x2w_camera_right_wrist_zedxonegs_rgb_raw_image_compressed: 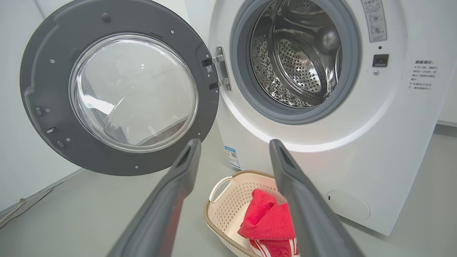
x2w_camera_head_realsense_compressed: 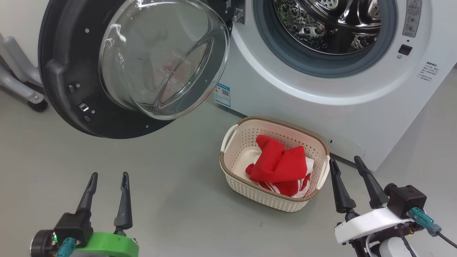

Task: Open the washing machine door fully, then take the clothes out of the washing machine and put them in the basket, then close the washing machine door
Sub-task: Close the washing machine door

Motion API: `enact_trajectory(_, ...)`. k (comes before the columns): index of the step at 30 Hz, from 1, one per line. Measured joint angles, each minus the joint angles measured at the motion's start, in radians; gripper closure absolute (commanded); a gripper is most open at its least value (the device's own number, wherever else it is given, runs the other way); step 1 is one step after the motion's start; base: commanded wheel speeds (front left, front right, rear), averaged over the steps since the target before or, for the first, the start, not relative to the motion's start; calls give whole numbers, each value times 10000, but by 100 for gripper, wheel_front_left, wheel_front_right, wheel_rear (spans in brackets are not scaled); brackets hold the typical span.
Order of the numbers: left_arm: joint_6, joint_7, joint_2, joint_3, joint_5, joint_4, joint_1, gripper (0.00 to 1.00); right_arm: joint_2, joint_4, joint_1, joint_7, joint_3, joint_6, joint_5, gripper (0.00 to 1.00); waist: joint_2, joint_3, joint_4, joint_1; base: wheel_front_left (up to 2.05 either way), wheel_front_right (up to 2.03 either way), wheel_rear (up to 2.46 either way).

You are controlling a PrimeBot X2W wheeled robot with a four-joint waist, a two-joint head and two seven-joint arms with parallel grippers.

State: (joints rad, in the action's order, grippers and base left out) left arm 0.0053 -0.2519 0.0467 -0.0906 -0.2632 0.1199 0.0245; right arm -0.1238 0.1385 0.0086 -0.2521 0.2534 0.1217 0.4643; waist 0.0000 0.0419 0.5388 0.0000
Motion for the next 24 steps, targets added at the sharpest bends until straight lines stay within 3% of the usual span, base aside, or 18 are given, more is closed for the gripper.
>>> enact_trajectory(3,0,0,0,-2,0,-15,0,0,0,0,0,0,-2,0,15,0,0,12,-1,0,0,0,0)
enact_trajectory(4,-2,0,0,-2,0,-23,0,58,0,0,0,0,-2,0,15,0,0,19,-1,0,0,0,0)
enact_trajectory(5,-2,0,0,-6,0,-36,0,100,0,-6,0,0,-6,0,15,0,0,29,-1,0,0,0,0)
enact_trajectory(17,-23,0,46,92,25,-261,-12,100,-29,-123,1,0,-21,0,15,0,0,279,21,0,0,0,0)
enact_trajectory(24,-61,0,658,706,98,-723,-285,100,-104,-213,2,-2,-27,-2,-17,0,0,567,-9,0,0,0,0)
